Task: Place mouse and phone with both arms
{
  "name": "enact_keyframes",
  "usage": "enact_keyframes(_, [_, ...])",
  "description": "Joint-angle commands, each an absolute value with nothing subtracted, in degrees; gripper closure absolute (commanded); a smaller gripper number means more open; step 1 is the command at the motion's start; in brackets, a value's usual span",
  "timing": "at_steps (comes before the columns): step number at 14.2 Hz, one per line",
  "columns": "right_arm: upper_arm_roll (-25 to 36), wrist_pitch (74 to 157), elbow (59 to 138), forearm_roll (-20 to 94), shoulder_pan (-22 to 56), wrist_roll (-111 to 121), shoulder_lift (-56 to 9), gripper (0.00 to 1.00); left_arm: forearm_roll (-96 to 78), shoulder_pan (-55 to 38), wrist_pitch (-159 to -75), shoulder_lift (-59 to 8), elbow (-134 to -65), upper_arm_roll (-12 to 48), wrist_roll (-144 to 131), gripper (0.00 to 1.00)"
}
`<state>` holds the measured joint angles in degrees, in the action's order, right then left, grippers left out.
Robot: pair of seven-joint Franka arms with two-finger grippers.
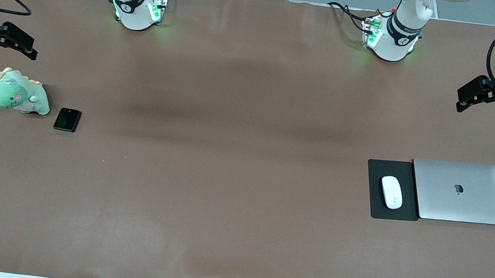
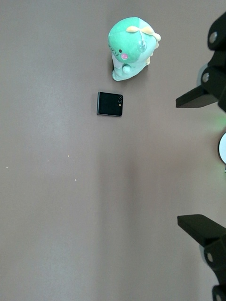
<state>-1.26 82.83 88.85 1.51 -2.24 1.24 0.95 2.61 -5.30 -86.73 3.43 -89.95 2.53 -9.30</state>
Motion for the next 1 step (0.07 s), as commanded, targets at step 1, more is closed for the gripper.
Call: enact_keyframes(1, [-1.05,82.88,88.95,2.72,-2.29,0.35,1.32,0.0,1.67,-5.27,-85.34,3.25,-88.68,2.29,-8.0,0.0])
